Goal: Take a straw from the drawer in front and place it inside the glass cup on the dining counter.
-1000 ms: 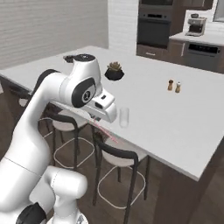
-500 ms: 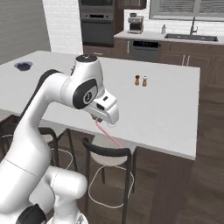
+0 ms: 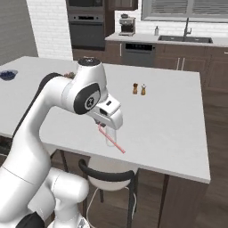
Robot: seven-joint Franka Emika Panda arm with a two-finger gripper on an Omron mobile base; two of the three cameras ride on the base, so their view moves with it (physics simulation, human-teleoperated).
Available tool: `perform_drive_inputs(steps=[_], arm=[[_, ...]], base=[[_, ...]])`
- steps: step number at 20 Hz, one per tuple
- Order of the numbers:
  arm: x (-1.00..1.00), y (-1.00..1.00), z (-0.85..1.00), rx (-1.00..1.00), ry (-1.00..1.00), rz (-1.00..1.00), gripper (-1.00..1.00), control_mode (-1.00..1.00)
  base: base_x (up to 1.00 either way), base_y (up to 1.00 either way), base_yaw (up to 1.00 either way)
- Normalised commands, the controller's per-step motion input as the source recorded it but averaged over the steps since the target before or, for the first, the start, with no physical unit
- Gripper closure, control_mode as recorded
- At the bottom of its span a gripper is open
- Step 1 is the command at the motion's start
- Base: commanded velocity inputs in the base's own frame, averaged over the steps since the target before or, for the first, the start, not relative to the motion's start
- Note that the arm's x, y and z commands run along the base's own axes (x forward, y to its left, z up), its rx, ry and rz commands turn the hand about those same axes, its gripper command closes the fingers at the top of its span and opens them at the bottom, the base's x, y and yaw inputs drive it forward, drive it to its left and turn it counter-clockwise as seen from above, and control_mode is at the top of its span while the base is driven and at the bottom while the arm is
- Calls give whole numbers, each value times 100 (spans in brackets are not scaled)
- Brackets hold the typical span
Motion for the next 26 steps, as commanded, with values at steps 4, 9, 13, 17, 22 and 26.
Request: perform_drive_inputs(steps=[4,9,13,17,22,26], arm=[[0,0,0,0,0,0,100,100],[6,3,7,1,0,0,100,-100],[1,8,70,21,-14,0,100,-100],[-4,3,86,37,-22,0,100,-100],[0,0,54,48,-20,4,100,-100],[0,0,6,50,-10,4,100,-100]], base=[[90,19,0],[55,15,0],[0,0,0],[0,0,0],[0,0,0],[0,0,0]])
